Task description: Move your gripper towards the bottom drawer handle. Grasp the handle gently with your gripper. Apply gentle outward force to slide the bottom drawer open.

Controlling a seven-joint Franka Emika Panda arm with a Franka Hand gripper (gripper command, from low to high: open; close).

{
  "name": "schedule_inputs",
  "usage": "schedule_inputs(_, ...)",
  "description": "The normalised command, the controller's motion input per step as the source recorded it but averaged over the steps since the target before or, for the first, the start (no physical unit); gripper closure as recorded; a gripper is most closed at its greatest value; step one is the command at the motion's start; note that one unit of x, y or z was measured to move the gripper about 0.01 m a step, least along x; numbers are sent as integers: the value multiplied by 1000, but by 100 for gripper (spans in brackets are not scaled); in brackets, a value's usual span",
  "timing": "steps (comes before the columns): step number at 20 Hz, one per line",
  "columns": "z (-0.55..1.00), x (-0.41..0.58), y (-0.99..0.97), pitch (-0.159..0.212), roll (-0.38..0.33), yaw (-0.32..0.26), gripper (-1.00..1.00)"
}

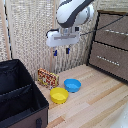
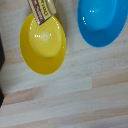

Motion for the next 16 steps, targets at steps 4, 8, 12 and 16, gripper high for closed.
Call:
schedule_inputs(4, -12, 20, -35, 13, -300, 102, -100)
schedule_inputs(8, 2, 0, -208, -12, -358, 96, -100)
schedule_inputs(12, 0, 0, -238, 0, -368, 98, -100)
schedule_inputs(16, 0, 0, -246, 0, -374, 97, -100)
